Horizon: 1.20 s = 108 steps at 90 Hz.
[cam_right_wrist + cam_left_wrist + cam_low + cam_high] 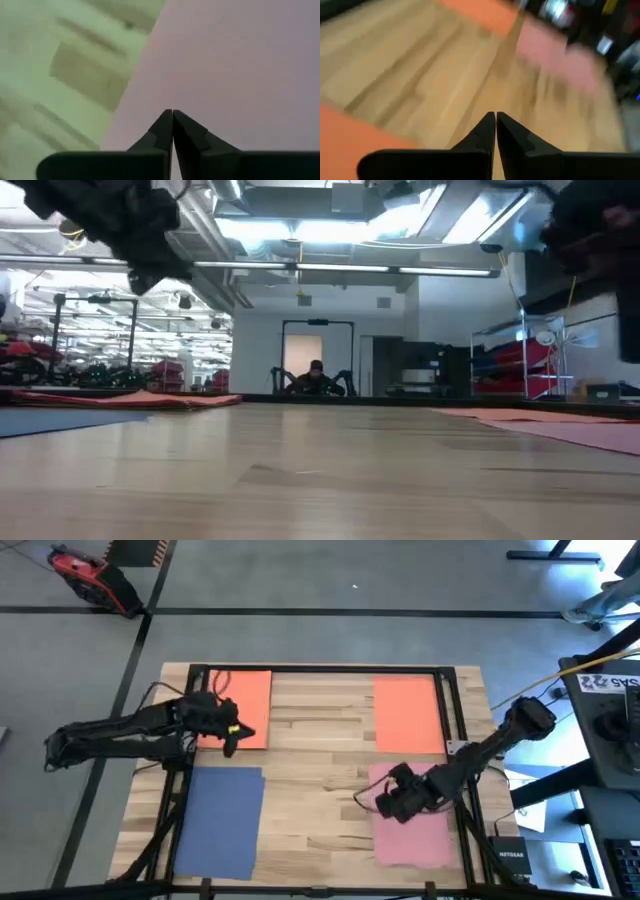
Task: Organize paper
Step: Stack the orange colored paper on top of the orange colored paper
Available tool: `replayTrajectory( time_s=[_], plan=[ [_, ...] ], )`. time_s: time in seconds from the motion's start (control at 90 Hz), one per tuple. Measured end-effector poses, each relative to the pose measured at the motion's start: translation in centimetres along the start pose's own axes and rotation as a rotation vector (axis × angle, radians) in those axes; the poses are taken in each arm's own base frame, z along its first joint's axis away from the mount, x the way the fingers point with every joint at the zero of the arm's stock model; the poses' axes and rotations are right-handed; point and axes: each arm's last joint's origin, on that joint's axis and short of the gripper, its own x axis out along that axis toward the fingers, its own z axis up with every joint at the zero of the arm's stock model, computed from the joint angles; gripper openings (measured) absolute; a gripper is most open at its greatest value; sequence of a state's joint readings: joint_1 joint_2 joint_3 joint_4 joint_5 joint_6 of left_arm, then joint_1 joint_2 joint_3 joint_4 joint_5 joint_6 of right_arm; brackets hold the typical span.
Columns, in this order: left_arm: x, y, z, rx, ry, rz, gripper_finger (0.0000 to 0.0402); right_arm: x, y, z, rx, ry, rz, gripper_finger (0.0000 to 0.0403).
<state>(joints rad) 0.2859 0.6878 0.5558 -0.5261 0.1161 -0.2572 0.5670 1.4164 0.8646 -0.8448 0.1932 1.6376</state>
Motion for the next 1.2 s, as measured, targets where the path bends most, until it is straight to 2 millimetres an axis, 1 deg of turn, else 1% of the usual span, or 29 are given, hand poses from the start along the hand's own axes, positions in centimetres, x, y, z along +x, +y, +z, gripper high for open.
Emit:
replayTrajectory(
  time_s=[0.1, 0.3, 0.444, 0.544, 0.678, 0.878, 1.011, 1.2],
  plan=[
    [0.7, -0.2, -1.0, 0.038, 0.131, 0.056, 0.0000, -0.2, -0.8, 2.0, -0.053, -0.015, -0.066, 0.0000],
    [3.3, -1.4, -2.1, 0.129, 0.313, 0.053, 0.0005, -0.1, -1.4, 5.4, -0.180, -0.042, -0.089, 0.0000],
    [5.6, -1.6, -3.0, 0.164, 0.421, 0.113, 0.0029, 0.2, -1.7, 7.1, -0.251, -0.053, -0.106, 0.0000],
    [6.9, -1.4, -3.2, 0.205, 0.441, 0.197, 0.0052, 0.3, -2.0, 8.1, -0.281, -0.061, -0.122, 0.0000],
    [8.4, -1.2, -3.3, 0.297, 0.436, 0.291, 0.0082, 0.4, -2.3, 9.0, -0.315, -0.061, -0.132, 0.0000],
    [10.0, -1.1, -3.7, 0.375, 0.469, 0.288, 0.0116, 0.5, -2.5, 9.5, -0.343, -0.061, -0.139, 0.0000],
    [10.7, -0.8, -4.1, 0.406, 0.509, 0.306, 0.0128, 0.5, -2.5, 9.5, -0.352, -0.061, -0.139, 0.0000],
    [11.5, -0.5, -4.6, 0.485, 0.559, 0.356, 0.0129, 0.5, -2.5, 9.5, -0.353, -0.070, -0.143, 0.0000]
  ],
)
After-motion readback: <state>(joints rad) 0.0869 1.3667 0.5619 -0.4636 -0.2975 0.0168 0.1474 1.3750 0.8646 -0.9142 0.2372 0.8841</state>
